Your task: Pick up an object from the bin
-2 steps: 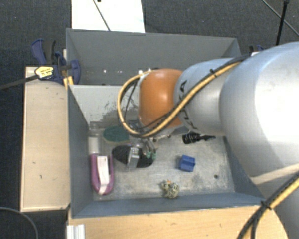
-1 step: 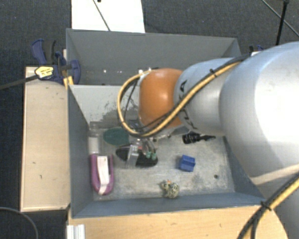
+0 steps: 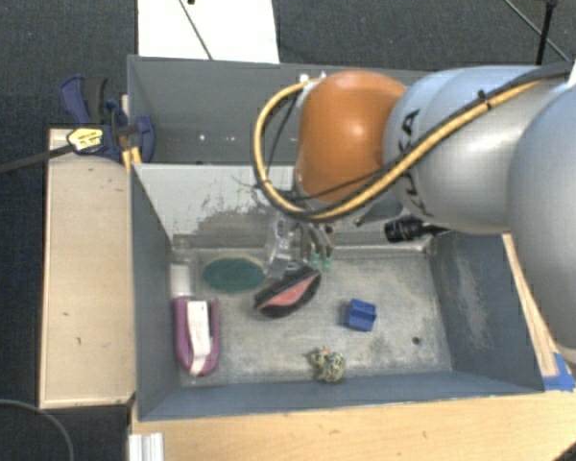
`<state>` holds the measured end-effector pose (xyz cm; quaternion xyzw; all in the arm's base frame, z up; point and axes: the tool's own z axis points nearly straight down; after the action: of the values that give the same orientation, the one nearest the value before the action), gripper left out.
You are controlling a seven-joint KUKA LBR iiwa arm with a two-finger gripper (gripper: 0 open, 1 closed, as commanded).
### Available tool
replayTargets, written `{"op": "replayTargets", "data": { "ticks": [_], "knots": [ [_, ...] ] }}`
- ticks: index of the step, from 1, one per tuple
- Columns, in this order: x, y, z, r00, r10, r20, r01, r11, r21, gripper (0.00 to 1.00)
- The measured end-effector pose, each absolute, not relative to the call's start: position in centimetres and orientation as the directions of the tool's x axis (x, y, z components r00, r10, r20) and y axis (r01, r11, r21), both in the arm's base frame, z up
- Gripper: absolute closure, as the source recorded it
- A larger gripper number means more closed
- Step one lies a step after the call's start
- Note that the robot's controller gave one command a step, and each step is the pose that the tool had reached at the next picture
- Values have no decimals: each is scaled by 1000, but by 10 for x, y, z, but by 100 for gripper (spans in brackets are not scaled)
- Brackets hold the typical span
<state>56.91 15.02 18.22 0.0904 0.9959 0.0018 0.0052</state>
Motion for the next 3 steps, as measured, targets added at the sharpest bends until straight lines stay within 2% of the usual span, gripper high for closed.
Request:
{"op": "replayTargets", "data": {
  "ticks": [1, 2, 3],
  "knots": [
    [558, 143, 158, -888, 460, 0, 460, 888, 0, 100],
    [558, 143, 158, -888, 460, -1, 460, 888, 1, 0],
    [574, 151, 67, -880, 474, 3, 474, 880, 0, 0]
  ]
}}
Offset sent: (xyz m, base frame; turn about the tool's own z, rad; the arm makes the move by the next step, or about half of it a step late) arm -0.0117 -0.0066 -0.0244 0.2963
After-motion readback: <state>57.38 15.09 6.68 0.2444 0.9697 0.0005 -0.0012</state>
